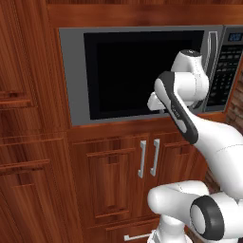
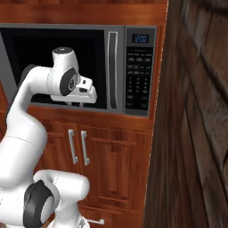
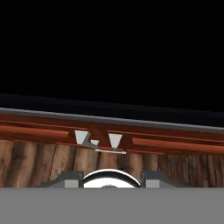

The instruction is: Retrieve the reheated potato from the microwave, then place the potato, cheese, and condiment on the cutting board.

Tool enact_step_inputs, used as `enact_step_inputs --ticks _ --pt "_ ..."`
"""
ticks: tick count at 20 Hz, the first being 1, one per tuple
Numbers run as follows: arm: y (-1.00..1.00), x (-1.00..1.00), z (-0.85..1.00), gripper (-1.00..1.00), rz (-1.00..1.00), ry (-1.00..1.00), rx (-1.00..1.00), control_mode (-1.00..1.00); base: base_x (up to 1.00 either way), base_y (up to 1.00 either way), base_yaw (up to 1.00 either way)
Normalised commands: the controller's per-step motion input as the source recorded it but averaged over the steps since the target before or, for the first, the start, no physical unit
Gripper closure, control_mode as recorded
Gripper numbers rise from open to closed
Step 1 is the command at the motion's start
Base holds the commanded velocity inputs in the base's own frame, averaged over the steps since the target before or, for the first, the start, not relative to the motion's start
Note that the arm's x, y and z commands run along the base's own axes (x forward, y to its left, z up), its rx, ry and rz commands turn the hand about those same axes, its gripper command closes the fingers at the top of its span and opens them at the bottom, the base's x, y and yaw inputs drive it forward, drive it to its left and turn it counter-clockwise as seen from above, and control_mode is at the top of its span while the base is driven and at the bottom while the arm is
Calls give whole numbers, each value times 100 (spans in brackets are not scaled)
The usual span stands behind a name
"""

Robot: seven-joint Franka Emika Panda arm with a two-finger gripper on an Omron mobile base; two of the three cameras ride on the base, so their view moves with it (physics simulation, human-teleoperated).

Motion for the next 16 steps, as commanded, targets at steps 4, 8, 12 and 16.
enact_step_inputs --ticks 4,8,12,16 --pt "-3 -26 0 -100 0 -13 1 -100 0 0 0" --pt "-11 -40 0 -100 0 -32 4 -100 0 0 0" --pt "-18 -32 3 -100 -3 -30 3 -100 0 0 0" --pt "-26 -24 12 -100 -5 -8 0 -100 0 0 0"
